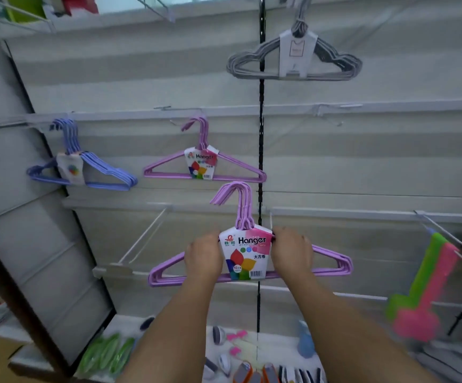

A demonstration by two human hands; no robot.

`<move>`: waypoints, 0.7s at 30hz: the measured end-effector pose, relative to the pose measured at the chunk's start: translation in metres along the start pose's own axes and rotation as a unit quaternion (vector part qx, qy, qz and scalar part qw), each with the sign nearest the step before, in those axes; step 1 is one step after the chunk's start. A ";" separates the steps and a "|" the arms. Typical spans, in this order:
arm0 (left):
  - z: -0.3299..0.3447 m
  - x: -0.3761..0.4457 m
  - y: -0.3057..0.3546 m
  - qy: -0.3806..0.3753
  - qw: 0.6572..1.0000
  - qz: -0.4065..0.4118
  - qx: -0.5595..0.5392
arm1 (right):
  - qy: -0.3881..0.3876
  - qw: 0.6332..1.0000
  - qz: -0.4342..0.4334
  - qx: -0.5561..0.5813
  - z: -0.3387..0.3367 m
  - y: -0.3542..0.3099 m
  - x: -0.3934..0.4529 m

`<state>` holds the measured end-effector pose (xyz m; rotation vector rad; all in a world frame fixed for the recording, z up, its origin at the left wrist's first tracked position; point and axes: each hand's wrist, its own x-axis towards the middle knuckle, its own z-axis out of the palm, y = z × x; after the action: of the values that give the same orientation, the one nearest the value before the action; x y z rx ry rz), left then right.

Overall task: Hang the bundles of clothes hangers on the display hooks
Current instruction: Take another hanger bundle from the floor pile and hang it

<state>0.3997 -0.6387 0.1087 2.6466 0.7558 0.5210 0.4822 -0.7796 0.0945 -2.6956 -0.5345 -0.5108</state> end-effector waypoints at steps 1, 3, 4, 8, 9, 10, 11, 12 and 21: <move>-0.006 0.008 -0.003 0.007 1.000 0.010 0.001 | 0.007 1.000 0.005 -0.002 -0.001 -0.007 0.005; -0.020 0.023 -0.014 0.021 0.999 0.032 -0.006 | 0.023 1.000 0.012 -0.005 -0.002 -0.025 0.015; -0.025 0.031 -0.018 0.026 0.999 0.043 -0.010 | 0.033 0.999 0.016 -0.009 -0.003 -0.034 0.019; -0.045 0.058 -0.036 0.040 0.997 0.068 -0.014 | 0.060 0.997 0.047 -0.006 -0.003 -0.066 0.037; -0.049 0.065 -0.040 0.046 0.996 0.071 -0.017 | 0.061 0.997 0.055 0.001 -0.001 -0.074 0.042; -0.052 0.073 -0.045 0.054 0.996 0.074 -0.020 | 0.061 0.996 0.061 0.007 0.000 -0.081 0.047; -0.054 0.081 -0.049 0.063 0.995 0.077 -0.022 | 0.064 0.996 0.064 0.010 0.002 -0.087 0.053; -0.056 0.087 -0.052 0.069 0.994 0.079 -0.026 | 0.068 0.995 0.068 0.012 0.003 -0.092 0.058; -0.065 0.152 -0.044 0.106 0.988 0.089 -0.071 | 0.117 0.990 0.078 0.016 0.007 -0.106 0.121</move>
<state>0.4725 -0.5047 0.1859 2.5653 0.5206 0.8831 0.5440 -0.6486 0.1657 -2.5723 -0.2630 -0.7537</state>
